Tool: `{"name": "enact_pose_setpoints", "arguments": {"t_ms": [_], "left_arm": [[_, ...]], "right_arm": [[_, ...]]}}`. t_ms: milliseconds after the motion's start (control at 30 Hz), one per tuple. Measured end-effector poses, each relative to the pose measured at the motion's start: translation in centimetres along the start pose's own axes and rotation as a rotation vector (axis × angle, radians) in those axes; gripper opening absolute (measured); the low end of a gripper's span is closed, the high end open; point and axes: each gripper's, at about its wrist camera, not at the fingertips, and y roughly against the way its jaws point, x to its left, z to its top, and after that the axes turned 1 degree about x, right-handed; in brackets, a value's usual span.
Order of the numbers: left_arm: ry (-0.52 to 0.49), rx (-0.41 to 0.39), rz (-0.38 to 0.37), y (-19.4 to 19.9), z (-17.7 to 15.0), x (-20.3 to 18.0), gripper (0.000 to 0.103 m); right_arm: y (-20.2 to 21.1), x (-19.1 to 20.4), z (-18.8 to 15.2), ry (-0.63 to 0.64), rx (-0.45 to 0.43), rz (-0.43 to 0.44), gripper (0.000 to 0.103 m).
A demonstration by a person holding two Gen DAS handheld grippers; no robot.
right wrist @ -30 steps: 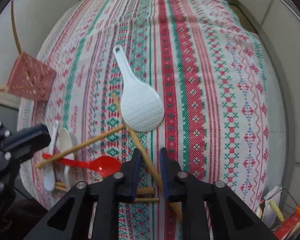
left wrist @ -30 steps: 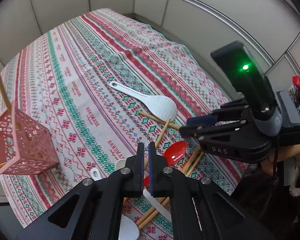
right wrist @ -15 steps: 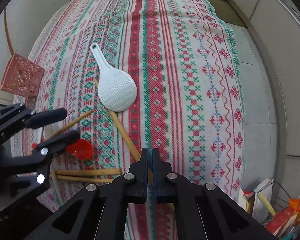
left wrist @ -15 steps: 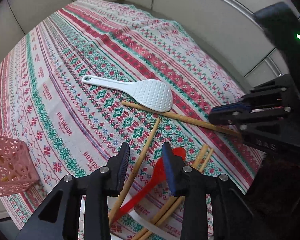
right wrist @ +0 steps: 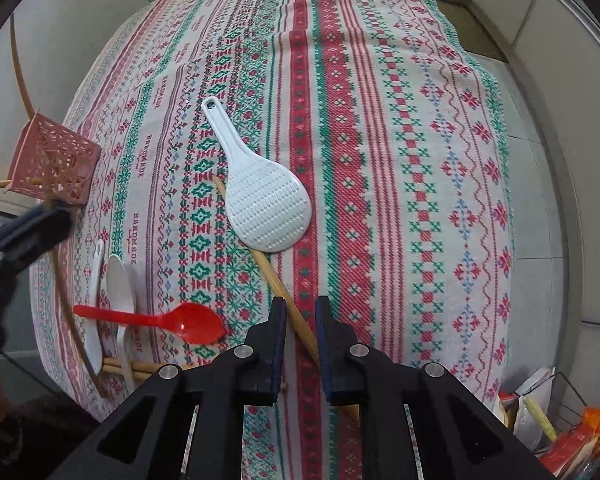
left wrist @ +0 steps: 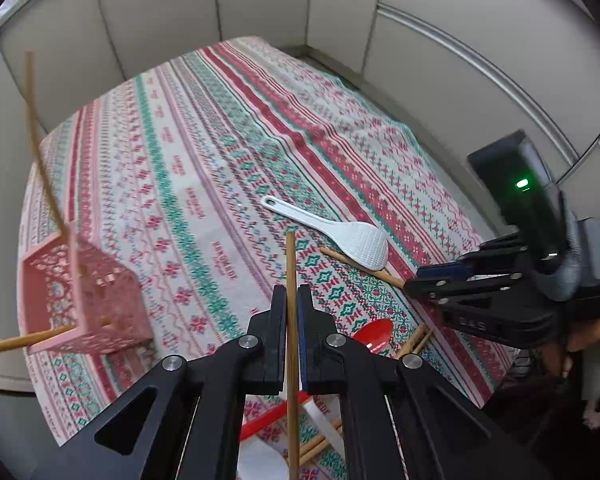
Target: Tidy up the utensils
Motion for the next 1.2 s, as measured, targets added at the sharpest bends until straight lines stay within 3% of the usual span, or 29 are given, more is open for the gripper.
{"name": "enact_pose_setpoints", "arguments": {"t_ms": [133, 167, 267, 333, 433, 600, 900, 1000, 1200], "left_arm": [[0.014, -0.044, -0.004, 2.4, -0.9, 0.9, 0.005], [0.016, -0.053, -0.003, 2.9, -1.2, 1.0, 0.005], [0.015, -0.063, -0.006, 3.8, -1.9, 1.5, 0.005], [0.018, -0.064, -0.010, 4.3, -2.5, 1.8, 0.005], [0.027, -0.061, -0.012, 4.6, -3.3, 2.5, 0.005], [0.042, -0.062, -0.008, 4.9, -4.1, 3.4, 0.005], [0.067, -0.077, -0.007, 5.7, -4.6, 4.2, 0.005], [0.075, -0.086, 0.005, 6.2, -4.7, 4.3, 0.005], [0.119, -0.135, 0.009, 8.2, -4.9, 5.2, 0.005]], "right_arm": [[0.0, 0.8, 0.0, 0.013, 0.001, -0.032, 0.017], [0.0, 0.9, -0.2, 0.015, 0.000, -0.041, 0.022], [0.0, 2.2, 0.3, 0.030, -0.031, -0.090, 0.053], [0.0, 2.7, 0.5, 0.045, -0.046, -0.126, 0.053], [-0.6, 3.1, 0.6, 0.029, -0.021, -0.121, 0.045], [-1.0, 5.5, 0.8, 0.064, 0.001, -0.058, 0.019], [-2.3, 10.2, 3.2, 0.164, -0.060, -0.146, 0.020], [-3.1, 12.6, 4.5, 0.226, -0.095, -0.165, 0.010], [-1.9, 12.8, 3.9, 0.204, -0.147, -0.166, 0.008]]}}
